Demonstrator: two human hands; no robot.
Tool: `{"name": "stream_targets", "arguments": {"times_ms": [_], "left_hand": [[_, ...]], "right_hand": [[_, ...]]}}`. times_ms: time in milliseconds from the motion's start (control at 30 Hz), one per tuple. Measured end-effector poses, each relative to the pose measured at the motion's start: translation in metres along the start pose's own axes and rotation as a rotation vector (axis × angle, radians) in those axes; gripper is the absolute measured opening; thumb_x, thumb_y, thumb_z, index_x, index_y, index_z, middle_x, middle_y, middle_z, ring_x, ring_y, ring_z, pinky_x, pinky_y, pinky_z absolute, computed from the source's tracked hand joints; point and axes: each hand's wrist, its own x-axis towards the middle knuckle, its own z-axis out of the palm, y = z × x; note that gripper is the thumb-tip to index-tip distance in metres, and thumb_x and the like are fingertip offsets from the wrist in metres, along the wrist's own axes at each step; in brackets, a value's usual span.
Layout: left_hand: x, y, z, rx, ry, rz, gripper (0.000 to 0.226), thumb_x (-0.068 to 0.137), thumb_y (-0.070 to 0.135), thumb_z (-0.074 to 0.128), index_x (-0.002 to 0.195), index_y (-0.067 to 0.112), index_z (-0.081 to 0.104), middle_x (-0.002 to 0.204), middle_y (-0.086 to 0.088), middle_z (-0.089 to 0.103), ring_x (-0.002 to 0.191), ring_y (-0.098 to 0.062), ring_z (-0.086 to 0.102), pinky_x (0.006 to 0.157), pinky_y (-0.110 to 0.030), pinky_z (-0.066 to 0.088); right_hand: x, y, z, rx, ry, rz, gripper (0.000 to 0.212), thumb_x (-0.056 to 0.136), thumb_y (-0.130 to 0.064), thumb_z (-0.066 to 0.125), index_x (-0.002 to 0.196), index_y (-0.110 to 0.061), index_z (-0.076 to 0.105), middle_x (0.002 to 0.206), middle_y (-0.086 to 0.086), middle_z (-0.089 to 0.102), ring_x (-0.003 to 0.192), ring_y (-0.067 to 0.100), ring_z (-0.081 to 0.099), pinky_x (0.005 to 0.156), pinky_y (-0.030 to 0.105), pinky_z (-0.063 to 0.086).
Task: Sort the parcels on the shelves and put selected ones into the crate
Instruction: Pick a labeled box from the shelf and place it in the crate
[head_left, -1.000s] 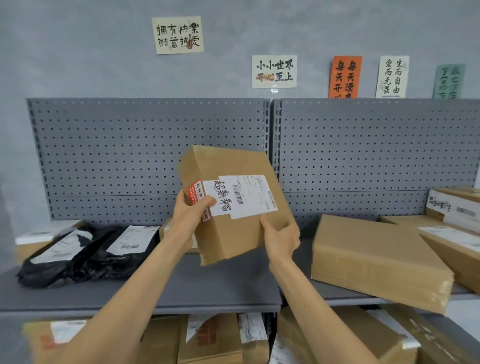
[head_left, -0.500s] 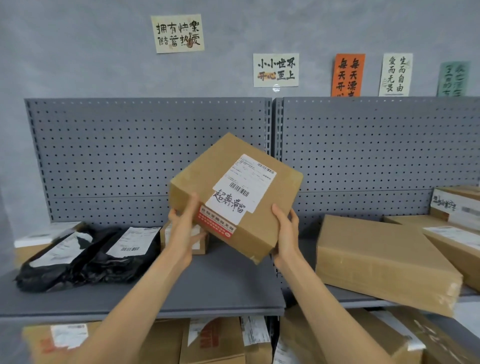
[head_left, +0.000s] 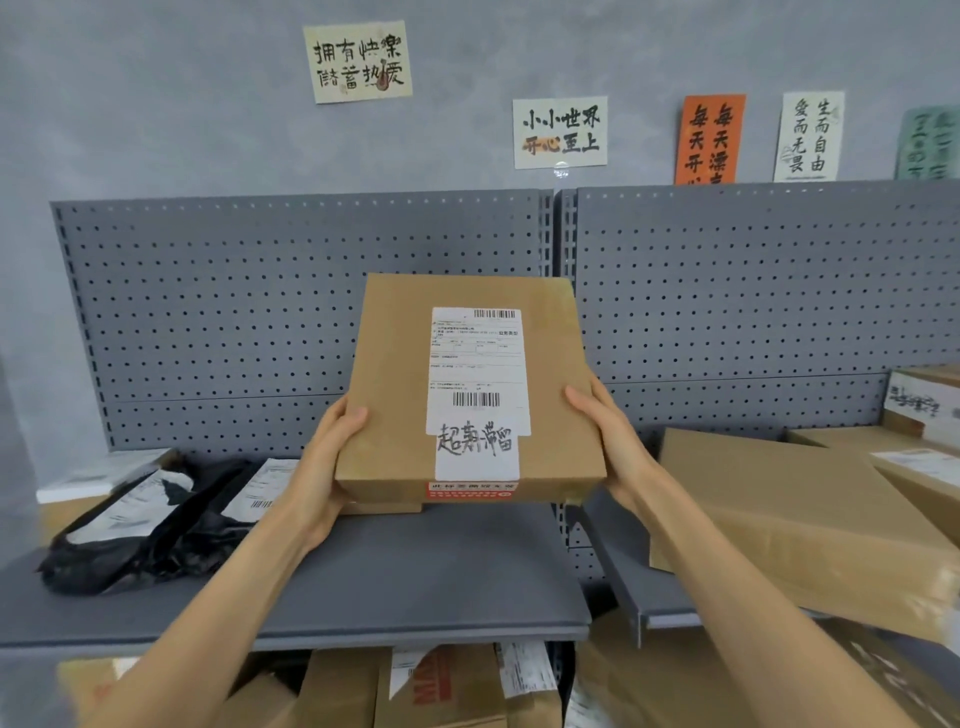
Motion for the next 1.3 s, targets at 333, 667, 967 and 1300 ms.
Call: {"name": "stream_targets", "arguments": {"times_ms": [333, 667, 967, 1300], "left_hand": [[0.004, -0.015, -0.003, -0.038, 0.011, -0.044, 0.041, 0.092, 0.042, 0.053, 0.132, 0.033, 0.048, 0.123, 0.005, 0.065, 0.106, -0.016, 0.062, 0.073, -0.038, 0.051], [0.017, -0.024, 0.018, -0.080, 0.003, -0.004, 0.064, 0.075, 0.044, 0.059, 0.135, 0.032, 0.043, 0.115, 0.003, 0.065, 0.099, -0.016, 0.064, 0.079, -0.038, 0.051], [0.011, -0.031, 0.063, -0.130, -0.235, -0.018, 0.069, 0.075, 0.042, 0.057, 0.140, 0.026, 0.038, 0.108, 0.004, 0.063, 0.091, -0.013, 0.063, 0.071, -0.035, 0.049], [-0.089, -0.069, 0.150, -0.164, -0.718, -0.204, 0.040, 0.092, 0.036, 0.052, 0.131, 0.035, 0.042, 0.109, 0.002, 0.061, 0.091, -0.017, 0.061, 0.071, -0.037, 0.050]], "right_hand": [[-0.005, 0.004, -0.001, -0.026, 0.037, -0.028, 0.060, 0.089, -0.031, 0.065, 0.143, -0.036, 0.040, 0.122, -0.003, 0.067, 0.101, 0.017, 0.070, 0.075, 0.032, 0.055], [-0.026, 0.003, -0.022, -0.112, 0.064, -0.077, 0.072, 0.077, -0.042, 0.067, 0.143, -0.039, 0.038, 0.126, -0.004, 0.065, 0.106, 0.019, 0.068, 0.087, 0.039, 0.053], [-0.111, -0.025, -0.035, -0.212, 0.326, -0.126, 0.064, 0.078, -0.045, 0.062, 0.138, -0.036, 0.041, 0.121, -0.002, 0.063, 0.103, 0.020, 0.066, 0.085, 0.040, 0.055], [-0.333, -0.043, -0.026, -0.412, 0.877, -0.160, 0.060, 0.083, -0.045, 0.056, 0.137, -0.031, 0.036, 0.115, -0.011, 0.059, 0.101, 0.008, 0.066, 0.087, 0.034, 0.055]]}}
